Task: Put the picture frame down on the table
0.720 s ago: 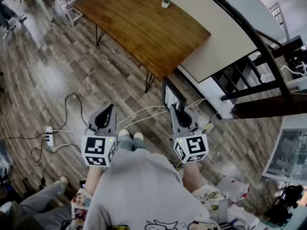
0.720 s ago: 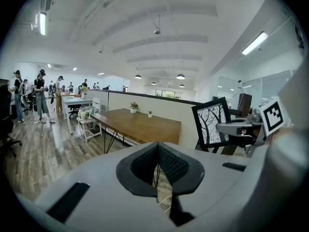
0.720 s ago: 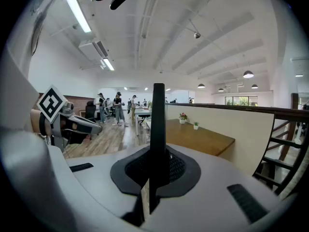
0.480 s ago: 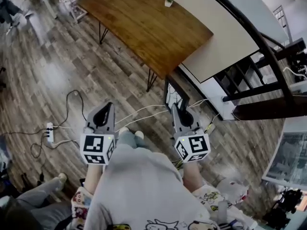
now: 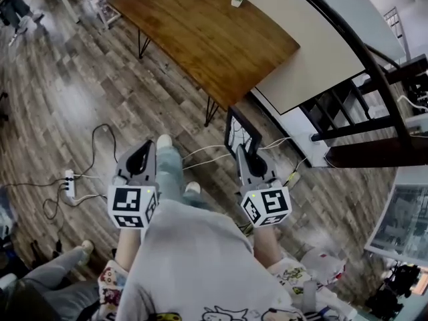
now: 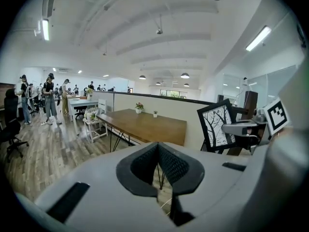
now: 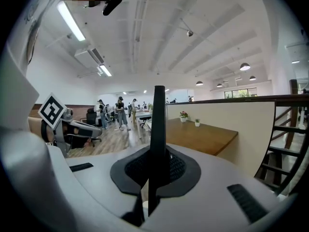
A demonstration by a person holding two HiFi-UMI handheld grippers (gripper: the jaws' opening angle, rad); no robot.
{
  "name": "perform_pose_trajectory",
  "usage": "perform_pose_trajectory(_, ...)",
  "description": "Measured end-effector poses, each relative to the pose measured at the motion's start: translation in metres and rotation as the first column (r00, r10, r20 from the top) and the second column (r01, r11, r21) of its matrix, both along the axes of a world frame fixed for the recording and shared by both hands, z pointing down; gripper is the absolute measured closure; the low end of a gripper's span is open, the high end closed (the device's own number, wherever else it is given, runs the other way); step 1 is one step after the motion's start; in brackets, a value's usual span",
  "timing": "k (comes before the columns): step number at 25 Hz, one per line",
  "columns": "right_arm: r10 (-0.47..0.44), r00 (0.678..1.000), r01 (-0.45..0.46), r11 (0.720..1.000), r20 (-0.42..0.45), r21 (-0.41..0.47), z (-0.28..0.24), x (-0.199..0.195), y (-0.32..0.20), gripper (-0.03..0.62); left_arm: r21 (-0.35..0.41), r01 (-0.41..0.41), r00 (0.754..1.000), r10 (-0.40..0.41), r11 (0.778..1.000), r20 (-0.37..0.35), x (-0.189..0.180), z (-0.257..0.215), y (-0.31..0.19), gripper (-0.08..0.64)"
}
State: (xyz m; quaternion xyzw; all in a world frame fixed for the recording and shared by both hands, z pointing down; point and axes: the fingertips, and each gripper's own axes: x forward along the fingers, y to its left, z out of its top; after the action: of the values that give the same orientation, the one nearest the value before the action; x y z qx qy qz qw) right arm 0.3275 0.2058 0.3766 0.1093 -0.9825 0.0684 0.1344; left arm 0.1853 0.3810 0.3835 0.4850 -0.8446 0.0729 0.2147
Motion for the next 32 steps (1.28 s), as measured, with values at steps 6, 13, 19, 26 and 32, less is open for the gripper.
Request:
perform_pose_trajectory(6, 0.014, 1.0, -0.014, 1.0, -0.012, 0.002, -0.001, -0.042, -0.022, 0.58, 0.008, -0.026, 1.0, 0.026, 1.0, -0.009, -0.041, 0.003, -0.028, 0.557)
perform_pose_trajectory(13, 0.016, 1.0, -0.016, 1.0, -0.018, 0.015, -0.002, -0.121, -0.041, 0.581, 0.015, -0.042, 0.999, 0.042, 0.999, -0.007, -0.121, 0.001, -0.052, 0.557)
perform_pose_trajectory(19, 0.04, 0.999, -0.04, 0.999, -0.028, 0.022, -0.003, -0.183, -0.056, 0.581, 0.011, -0.052, 0.999, 0.052, 0.999, -0.002, -0.189, 0.0, -0.066, 0.557)
perform_pose_trajectory(26, 0.083, 0.996, -0.082, 0.996, -0.04, 0.025, -0.002, -0.23, -0.069, 0.58, 0.013, -0.074, 0.997, 0.074, 0.997, -0.001, -0.244, -0.002, -0.076, 0.557)
perform_pose_trajectory(32, 0.111, 0.992, -0.11, 0.994, -0.057, 0.027, 0.003, -0.256, -0.07, 0.58, 0.007, -0.098, 0.995, 0.098, 0.995, 0.005, -0.275, -0.002, -0.077, 0.557)
